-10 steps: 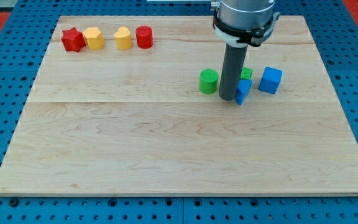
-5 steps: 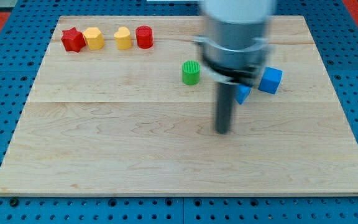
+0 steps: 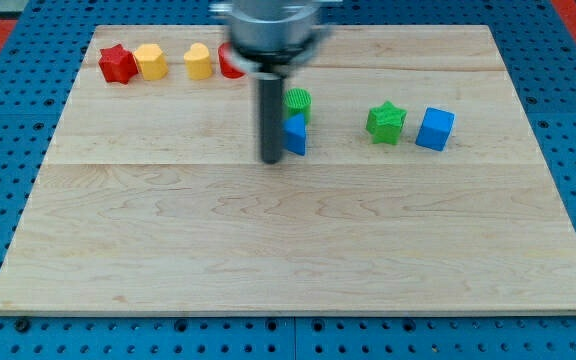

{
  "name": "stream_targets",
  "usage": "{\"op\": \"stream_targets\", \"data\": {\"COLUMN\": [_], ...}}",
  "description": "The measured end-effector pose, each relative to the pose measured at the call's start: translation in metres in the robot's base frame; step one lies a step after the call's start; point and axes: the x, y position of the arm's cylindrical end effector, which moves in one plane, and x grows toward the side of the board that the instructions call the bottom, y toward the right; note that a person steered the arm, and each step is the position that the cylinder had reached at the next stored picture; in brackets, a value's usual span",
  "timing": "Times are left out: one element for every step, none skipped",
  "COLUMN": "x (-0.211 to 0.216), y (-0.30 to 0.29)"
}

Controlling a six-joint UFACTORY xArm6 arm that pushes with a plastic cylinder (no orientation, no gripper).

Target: Adjust the blue triangle and green circle slightly to form a horizontal line at the center of board

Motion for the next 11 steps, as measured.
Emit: {"op": "stream_targets", "data": {"x": [0.021, 0.039, 0.011, -0.014, -0.032, -0.053, -0.043, -0.006, -0.008, -0.036, -0.087], "y": [-0.016, 0.079, 0.095, 0.100, 0.086, 0.033, 0.018, 0.002, 0.035, 0.033, 0.035]}}
